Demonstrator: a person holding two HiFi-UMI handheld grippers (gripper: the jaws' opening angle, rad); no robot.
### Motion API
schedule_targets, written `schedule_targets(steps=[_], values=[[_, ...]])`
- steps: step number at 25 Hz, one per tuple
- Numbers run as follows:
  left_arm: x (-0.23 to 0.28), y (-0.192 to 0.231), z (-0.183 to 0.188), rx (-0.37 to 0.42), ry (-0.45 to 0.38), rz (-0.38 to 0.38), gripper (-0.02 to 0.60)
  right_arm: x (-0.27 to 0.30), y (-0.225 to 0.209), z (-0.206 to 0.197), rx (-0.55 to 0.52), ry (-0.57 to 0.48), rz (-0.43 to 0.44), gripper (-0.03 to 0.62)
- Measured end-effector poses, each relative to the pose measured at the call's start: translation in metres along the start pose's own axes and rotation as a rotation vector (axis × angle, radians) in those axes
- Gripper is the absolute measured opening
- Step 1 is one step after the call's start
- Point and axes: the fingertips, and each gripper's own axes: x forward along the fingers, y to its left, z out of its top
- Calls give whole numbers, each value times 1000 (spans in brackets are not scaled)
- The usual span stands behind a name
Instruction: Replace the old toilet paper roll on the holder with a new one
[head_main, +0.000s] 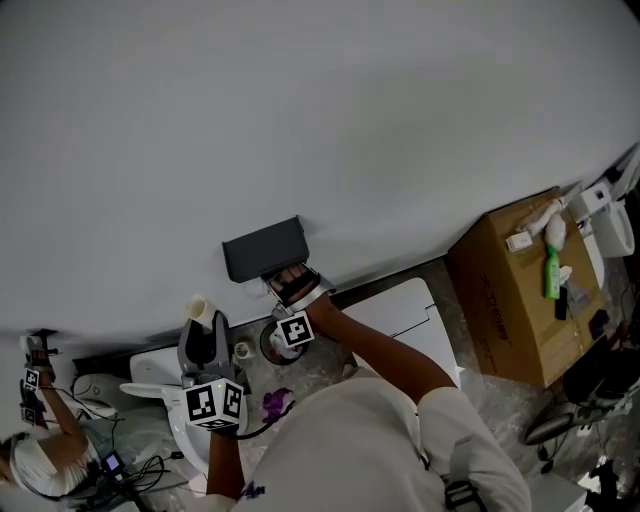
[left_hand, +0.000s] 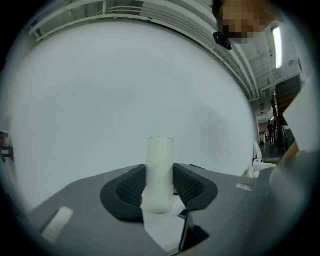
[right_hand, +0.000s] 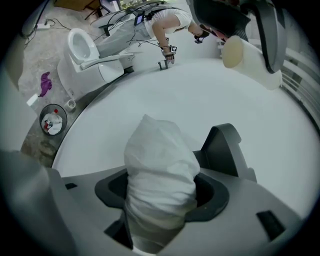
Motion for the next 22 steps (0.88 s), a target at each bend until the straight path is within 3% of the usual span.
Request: schedule_targets(steps=[2, 5, 11, 22], values=[[0, -5, -2, -2, 3, 1, 175, 1, 4, -1, 6, 7, 10, 309], [-2, -12, 0, 1, 2, 1, 175, -2, 13, 1, 70, 14, 48, 456], [-15, -10, 7, 16, -7, 27, 175, -18, 3, 0, 115, 53, 15, 453], [-29, -4, 5, 7, -20, 36, 175, -67, -7, 9, 170, 12, -7, 451]])
